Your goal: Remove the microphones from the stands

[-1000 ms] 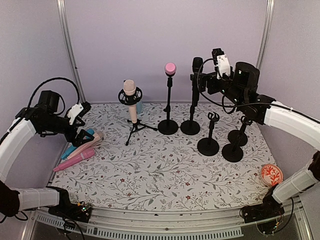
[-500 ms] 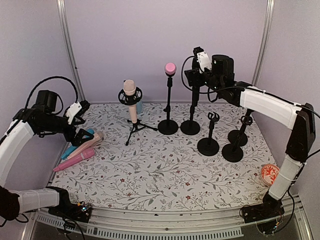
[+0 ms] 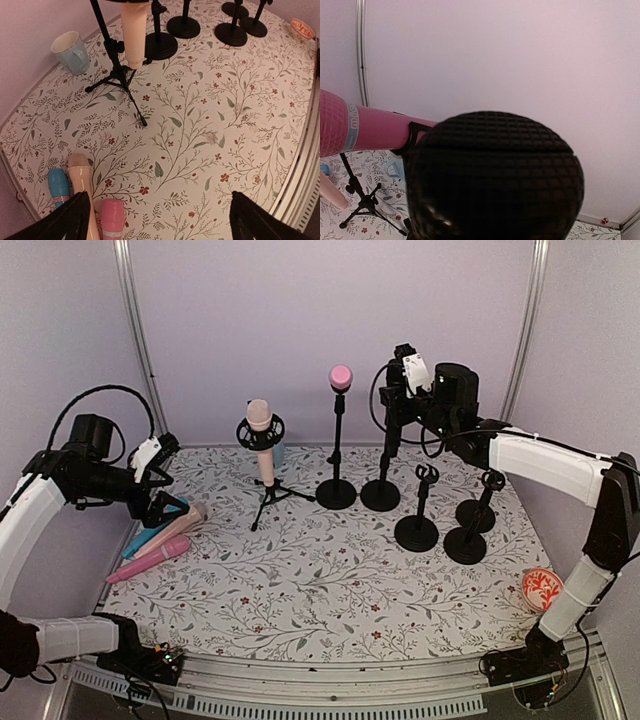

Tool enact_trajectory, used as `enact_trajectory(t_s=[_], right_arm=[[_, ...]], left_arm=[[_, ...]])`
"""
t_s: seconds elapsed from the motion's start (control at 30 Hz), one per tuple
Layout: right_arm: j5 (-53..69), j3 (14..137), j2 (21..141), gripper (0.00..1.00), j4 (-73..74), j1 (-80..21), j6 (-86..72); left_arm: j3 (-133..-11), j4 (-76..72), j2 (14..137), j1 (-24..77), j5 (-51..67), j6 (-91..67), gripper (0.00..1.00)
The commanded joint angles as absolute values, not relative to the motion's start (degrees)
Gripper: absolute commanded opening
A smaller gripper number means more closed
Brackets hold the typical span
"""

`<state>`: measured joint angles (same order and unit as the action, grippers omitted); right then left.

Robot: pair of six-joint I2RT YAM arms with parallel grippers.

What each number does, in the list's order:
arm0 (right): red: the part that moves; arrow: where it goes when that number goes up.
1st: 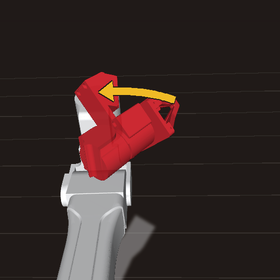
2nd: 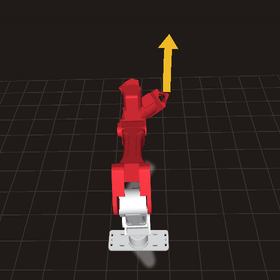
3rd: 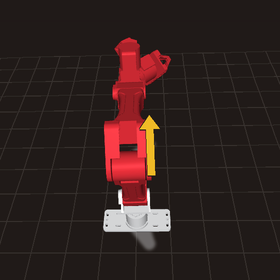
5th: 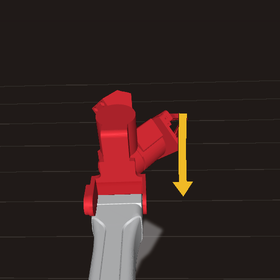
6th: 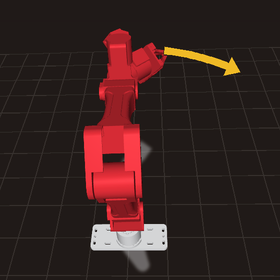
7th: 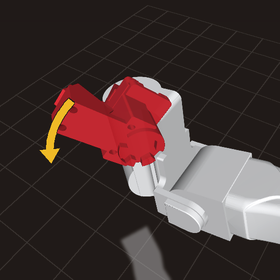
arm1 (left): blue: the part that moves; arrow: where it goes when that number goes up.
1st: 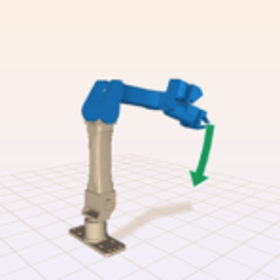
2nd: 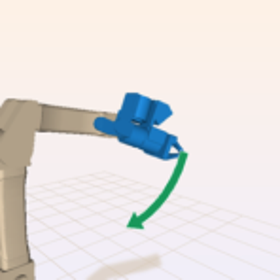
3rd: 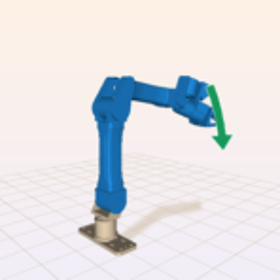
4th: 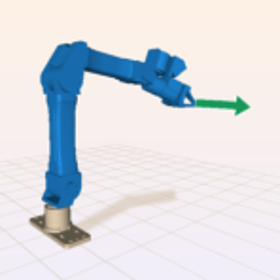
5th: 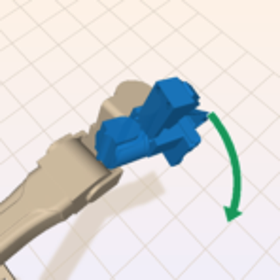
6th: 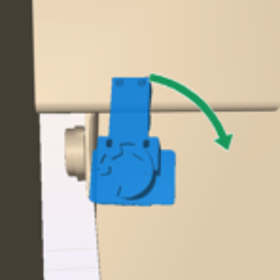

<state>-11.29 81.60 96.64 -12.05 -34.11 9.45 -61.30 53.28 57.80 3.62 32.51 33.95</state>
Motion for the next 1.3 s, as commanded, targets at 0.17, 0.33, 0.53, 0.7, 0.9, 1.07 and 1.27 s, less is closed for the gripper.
enact_trajectory(t_s=[0.17,0.33,0.53,0.7,0.9,1.07,1.27], right_arm=[[3.99,75.74,82.31,0.00,-12.93,-34.06,5.05],[10.05,73.23,76.78,0.00,-10.82,-36.94,1.55],[10.52,67.84,71.94,0.00,-11.25,-43.06,0.33],[8.24,66.92,72.26,0.00,-11.66,-49.94,-1.36],[5.18,67.42,75.24,0.00,-14.24,-56.93,-0.63],[3.51,67.21,77.07,0.00,-17.51,-60.99,1.13],[4.95,67.54,79.94,0.00,-22.90,-62.38,3.08]], left_arm=[[-67.13,55.64,60.82,4.63,37.66,34.02,0.97],[-69.40,57.44,61.00,5.37,40.47,33.73,0.97],[-70.92,59.27,61.20,8.05,42.50,34.28,0.93],[-73.25,58.80,63.11,12.05,44.90,33.36,0.91],[-75.79,56.69,67.26,18.73,44.00,30.64,0.89],[-79.99,56.15,71.80,23.27,43.68,29.55,0.88],[-85.87,55.95,77.24,29.20,43.25,30.06,0.95]])
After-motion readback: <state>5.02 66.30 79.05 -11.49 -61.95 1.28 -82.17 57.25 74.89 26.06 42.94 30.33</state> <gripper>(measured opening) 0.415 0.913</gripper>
